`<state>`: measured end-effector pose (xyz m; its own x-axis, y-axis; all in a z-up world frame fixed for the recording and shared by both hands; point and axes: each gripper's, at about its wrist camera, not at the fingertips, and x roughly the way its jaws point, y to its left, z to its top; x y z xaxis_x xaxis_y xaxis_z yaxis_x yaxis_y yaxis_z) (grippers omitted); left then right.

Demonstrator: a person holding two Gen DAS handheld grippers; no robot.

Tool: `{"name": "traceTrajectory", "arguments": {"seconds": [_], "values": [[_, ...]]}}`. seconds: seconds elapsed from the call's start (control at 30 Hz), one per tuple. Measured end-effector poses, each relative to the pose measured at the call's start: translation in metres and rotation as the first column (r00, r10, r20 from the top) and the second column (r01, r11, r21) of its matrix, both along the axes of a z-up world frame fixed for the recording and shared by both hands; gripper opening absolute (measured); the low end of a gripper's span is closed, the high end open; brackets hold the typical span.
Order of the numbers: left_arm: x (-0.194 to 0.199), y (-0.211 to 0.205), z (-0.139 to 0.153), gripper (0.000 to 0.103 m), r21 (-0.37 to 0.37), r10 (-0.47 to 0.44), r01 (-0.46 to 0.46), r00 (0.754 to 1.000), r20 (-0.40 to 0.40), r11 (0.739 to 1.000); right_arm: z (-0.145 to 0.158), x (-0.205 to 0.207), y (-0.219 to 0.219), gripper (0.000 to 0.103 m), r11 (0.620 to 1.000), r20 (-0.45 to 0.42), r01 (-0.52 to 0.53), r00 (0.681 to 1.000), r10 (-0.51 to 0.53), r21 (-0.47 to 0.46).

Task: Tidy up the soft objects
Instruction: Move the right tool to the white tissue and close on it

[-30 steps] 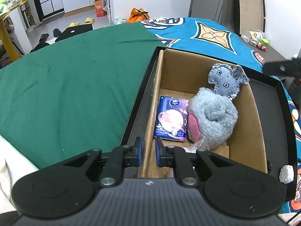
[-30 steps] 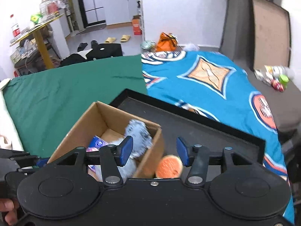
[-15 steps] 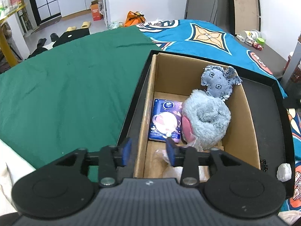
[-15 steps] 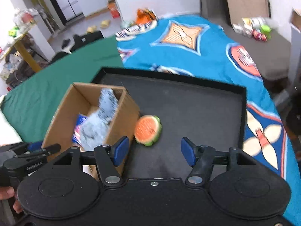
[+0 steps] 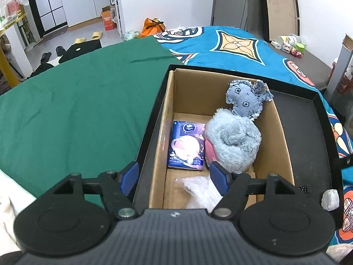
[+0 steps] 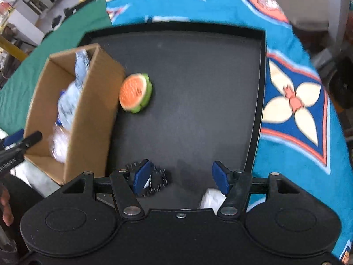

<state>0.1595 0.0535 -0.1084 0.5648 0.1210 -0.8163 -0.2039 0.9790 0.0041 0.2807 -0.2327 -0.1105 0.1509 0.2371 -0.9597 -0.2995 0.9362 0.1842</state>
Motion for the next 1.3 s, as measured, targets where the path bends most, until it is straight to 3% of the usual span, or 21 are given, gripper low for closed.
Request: {"name": "traceTrajectory", "arguments": {"seconds": [0.6,0.73,0.87,1.03,1.3], "values": [[-0.009,-0.003,0.005,0.072,0.028,0.010,-0.011,1.000,0.025,1.000,-0.046,-0.009,-0.009,0.056,0.988,-0.156,0.010,0.987,-0.035,-0.153],[-0.010,-0.002,0.005,0.072,0.027,0.012,-0.013,1.000,0.026,1.000,-0.060,-0.006,-0.014,0.046,0.978,-0.192,0.044,0.978,-0.083,-0.203],[-0.010,-0.002,0.004,0.072,0.028,0.016,-0.016,1.000,0.023,0.999,-0.069,-0.007,-0.008,0.046,0.972,-0.219,0.009,0.974,-0.062,-0.235],[-0.011,-0.001,0.005,0.072,0.030,0.018,-0.019,0.999,0.027,0.999,-0.069,-0.015,0.013,0.037,0.956,-0.175,-0.066,0.985,0.015,-0.286],[-0.013,0.001,0.005,0.072,0.029,0.025,-0.026,0.999,0.030,0.999,-0.046,-0.019,0.013,0.036,0.975,-0.076,-0.037,0.997,0.021,-0.218]]}}
